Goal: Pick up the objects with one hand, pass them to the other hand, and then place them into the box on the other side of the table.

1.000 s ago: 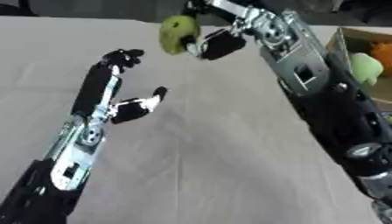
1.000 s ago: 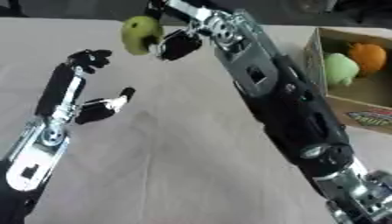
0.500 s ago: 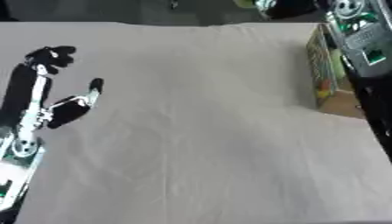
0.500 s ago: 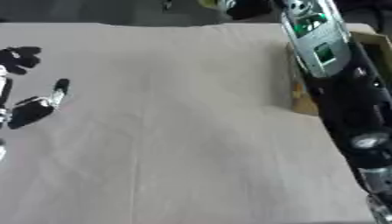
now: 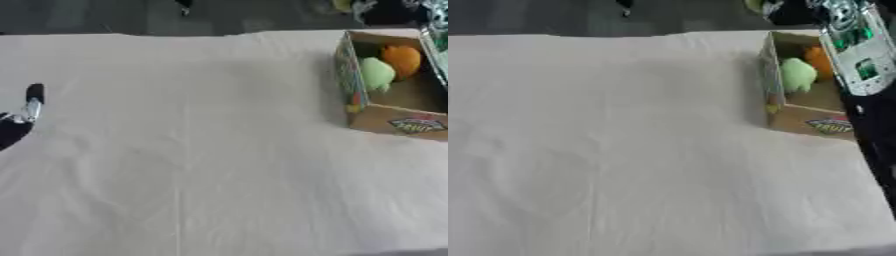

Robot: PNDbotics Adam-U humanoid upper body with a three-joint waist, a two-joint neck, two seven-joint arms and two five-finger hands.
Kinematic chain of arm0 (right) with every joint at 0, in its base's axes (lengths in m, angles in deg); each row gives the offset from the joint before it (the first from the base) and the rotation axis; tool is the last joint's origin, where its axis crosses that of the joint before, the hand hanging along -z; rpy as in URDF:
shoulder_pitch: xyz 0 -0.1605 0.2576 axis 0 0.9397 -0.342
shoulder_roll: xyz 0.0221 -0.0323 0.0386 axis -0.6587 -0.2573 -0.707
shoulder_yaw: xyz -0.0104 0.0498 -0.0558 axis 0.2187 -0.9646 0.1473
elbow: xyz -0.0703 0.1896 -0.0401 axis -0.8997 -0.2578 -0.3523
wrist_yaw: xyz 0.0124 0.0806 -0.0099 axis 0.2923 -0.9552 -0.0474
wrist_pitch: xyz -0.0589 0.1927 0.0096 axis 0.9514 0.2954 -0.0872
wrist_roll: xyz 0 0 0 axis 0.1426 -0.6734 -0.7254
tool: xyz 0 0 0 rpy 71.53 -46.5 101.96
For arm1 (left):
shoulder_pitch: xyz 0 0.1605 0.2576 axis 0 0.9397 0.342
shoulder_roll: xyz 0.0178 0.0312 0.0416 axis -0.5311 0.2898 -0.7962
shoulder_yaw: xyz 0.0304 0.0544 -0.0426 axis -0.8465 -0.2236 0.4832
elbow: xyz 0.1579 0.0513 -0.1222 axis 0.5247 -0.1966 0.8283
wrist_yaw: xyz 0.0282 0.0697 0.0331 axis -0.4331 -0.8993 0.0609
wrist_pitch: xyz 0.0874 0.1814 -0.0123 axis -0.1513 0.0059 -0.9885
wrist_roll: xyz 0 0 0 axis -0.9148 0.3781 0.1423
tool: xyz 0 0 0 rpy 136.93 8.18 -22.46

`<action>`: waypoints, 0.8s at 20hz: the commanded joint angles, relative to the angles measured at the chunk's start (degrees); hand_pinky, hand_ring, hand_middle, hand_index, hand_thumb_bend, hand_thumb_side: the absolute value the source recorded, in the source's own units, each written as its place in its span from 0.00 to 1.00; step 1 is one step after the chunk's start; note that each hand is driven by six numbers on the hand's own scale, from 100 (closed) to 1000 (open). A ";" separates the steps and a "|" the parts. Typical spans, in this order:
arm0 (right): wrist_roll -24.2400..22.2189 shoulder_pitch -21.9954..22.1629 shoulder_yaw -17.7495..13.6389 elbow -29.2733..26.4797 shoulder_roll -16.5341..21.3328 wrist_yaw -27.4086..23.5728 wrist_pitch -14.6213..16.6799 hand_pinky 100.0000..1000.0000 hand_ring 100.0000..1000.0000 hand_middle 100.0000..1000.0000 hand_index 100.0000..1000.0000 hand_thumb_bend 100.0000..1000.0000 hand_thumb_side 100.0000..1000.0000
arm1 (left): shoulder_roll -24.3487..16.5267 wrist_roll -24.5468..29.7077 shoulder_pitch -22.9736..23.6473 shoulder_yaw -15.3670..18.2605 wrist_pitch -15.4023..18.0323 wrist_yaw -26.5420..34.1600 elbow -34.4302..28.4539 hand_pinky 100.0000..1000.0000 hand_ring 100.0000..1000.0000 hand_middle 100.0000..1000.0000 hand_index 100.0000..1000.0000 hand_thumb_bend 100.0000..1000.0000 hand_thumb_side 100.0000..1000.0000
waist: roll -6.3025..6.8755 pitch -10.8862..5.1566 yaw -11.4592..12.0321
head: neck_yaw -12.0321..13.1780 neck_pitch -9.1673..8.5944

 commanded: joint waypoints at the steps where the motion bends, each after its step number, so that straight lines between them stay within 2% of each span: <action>1: 1.76 0.61 -2.06 1.20 3.76 0.07 0.03 0.92 0.85 0.48 0.58 0.00 0.00 | -2.05 -1.66 -0.07 1.76 -0.52 0.74 -1.81 0.60 0.60 0.55 0.77 0.32 0.19 | 0.10 -0.79 -0.12 | -0.82 -1.34; 12: 4.74 5.76 -4.79 6.51 5.76 0.81 0.49 0.91 0.85 0.50 0.60 0.00 0.00 | -2.64 -4.18 1.16 3.80 -1.53 1.78 -2.21 0.60 0.60 0.55 0.76 0.32 0.20 | 0.30 -0.65 -0.04 | -0.43 -1.54; 16: 4.40 7.22 -5.30 8.01 5.86 1.69 1.11 0.91 0.88 0.58 0.70 0.00 0.00 | -2.65 -4.66 1.35 4.22 -1.74 1.82 -2.17 0.60 0.60 0.55 0.76 0.32 0.20 | 0.32 -0.58 -0.02 | -0.21 -1.43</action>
